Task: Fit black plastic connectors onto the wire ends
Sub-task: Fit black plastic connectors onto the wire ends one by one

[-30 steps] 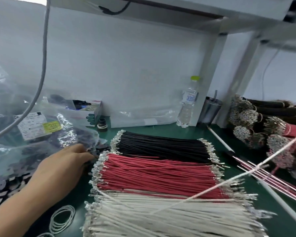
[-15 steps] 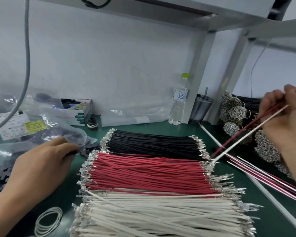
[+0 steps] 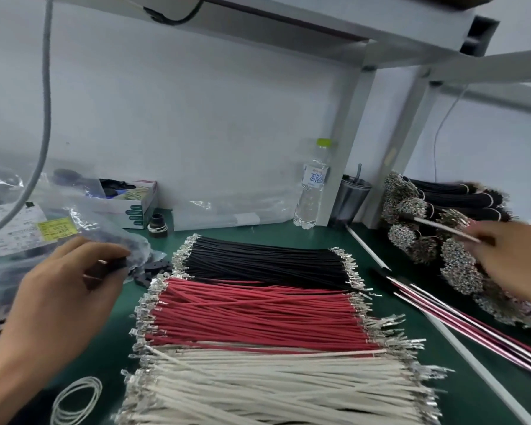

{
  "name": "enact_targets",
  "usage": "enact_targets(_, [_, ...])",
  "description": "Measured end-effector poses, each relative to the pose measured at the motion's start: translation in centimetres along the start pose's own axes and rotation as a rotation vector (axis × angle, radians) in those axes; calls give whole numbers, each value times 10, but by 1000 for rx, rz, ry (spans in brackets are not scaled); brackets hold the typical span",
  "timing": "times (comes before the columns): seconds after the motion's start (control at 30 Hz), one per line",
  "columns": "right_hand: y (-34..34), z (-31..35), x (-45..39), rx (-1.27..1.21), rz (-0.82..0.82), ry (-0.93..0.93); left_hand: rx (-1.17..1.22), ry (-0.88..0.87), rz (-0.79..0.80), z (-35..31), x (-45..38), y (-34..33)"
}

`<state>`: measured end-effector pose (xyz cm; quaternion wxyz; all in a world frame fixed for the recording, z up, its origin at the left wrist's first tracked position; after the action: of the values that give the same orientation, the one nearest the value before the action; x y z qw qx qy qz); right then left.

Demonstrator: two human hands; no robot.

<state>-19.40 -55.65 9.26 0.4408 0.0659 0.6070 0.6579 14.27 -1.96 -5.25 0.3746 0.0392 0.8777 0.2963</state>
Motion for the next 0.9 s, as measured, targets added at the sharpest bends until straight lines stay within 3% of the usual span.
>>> enact_targets(0.07, [-50,-27,22,177,177,-32,47,23,12,-16,4,0])
enact_targets(0.13, [-83,-48,34,199,244,-81,65,35,18,-32,7,-1])
enact_targets(0.3, [-91,-69,30,51,215,-205,56,31,3,-58,11,2])
enact_targets(0.37, [-81,-55,20,-39,181,-176,62,29,-29,-67,12,5])
enact_targets(0.5, [-52,80,26,-177,68,153,105,44,-81,-74,12,12])
enact_targets(0.57, [-59,164,41,-288,131,362,132,34,-86,-76,13,14])
enact_targets(0.67, [-98,260,51,-380,278,527,125,-12,-83,-82,14,15])
enact_targets(0.8, [-161,318,56,-311,414,564,121,-16,-74,-83,14,15])
enact_targets(0.9, [-177,325,59,-270,372,592,142,1,-86,-85,13,17])
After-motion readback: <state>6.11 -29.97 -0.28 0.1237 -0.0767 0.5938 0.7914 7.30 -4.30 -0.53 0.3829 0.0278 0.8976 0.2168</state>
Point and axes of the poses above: each hand's wrist, its own x-axis away from the middle knuckle, its own y-axis out of the back of the hand, z = x × y, the point moved 8 cm from there along -x, towards the middle knuckle
